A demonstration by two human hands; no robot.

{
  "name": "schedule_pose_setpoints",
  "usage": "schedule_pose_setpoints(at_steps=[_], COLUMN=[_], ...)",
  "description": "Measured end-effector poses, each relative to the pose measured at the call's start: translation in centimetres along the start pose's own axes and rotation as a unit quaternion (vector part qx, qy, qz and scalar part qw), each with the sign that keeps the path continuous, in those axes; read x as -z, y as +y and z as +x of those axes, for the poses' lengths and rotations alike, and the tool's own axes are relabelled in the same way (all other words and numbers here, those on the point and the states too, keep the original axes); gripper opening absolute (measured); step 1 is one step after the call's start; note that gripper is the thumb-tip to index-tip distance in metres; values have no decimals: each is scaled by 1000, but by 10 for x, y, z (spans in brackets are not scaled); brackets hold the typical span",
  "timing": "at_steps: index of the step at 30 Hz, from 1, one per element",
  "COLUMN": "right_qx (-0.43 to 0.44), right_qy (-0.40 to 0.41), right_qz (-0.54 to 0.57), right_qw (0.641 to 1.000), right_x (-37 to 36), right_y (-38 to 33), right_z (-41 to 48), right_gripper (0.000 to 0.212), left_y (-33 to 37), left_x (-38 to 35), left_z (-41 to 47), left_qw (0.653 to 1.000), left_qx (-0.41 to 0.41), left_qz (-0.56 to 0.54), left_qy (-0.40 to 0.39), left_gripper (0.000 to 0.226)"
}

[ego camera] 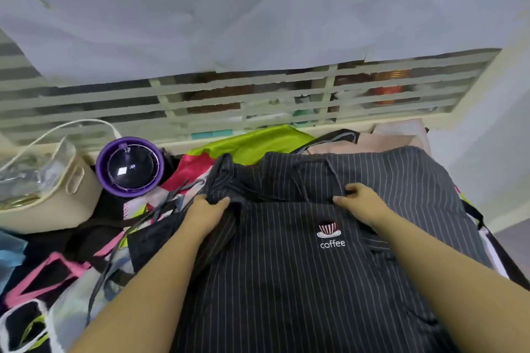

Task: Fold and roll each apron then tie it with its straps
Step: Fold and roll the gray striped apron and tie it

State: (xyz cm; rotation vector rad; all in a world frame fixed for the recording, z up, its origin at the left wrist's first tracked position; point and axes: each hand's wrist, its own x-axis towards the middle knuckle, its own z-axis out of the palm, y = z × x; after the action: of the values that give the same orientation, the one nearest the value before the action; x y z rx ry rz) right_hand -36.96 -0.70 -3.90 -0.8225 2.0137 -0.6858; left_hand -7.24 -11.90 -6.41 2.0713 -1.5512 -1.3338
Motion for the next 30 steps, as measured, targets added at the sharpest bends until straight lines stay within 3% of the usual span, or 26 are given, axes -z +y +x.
schedule_pose_setpoints(at_steps=[2, 7, 10, 12, 15, 17, 20, 22, 24, 26, 30], right_qx=[-9, -58, 14, 85, 154, 184, 220, 229, 178, 122, 113], right_qy=[-4, -108, -200, -226, -159, -69, 108, 150, 125, 76, 133], right_qz=[78, 254, 473, 514, 504, 486, 332, 230, 120, -7, -49], right_qw=[997, 959, 858, 823, 835, 852, 911, 934, 969, 990, 983], right_x=[-4, 20, 53, 70, 86, 89, 88, 86, 84, 80, 71], right_y=[-11, -45, -54, -55, -64, -71, -79, -79, -74, -61, -40], right_z=[4, 11, 7, 0, -9, -7, 10, 23, 39, 52, 54], right_gripper=[48, 5, 30, 33, 21, 7, 15, 14, 13, 22, 17], left_y=[4, 36, 75, 100, 129, 145, 162, 166, 161, 144, 117], left_x=[-5, -18, -12, -4, 4, 7, 3, -5, -11, -17, -14], left_z=[7, 22, 5, -14, -38, -44, -29, -8, 11, 25, 37], left_qw=[988, 911, 869, 874, 866, 849, 846, 876, 918, 928, 951], left_qx=[13, -41, -117, -236, -411, -463, -505, -479, -385, -318, -305], left_qz=[-156, -407, -478, -422, -279, -248, -156, -42, 80, 151, -15], left_qy=[-14, 52, 51, 45, 58, 62, 69, 46, -40, -121, -50], left_gripper=[83, 66, 50, 47, 45, 40, 34, 34, 39, 46, 31])
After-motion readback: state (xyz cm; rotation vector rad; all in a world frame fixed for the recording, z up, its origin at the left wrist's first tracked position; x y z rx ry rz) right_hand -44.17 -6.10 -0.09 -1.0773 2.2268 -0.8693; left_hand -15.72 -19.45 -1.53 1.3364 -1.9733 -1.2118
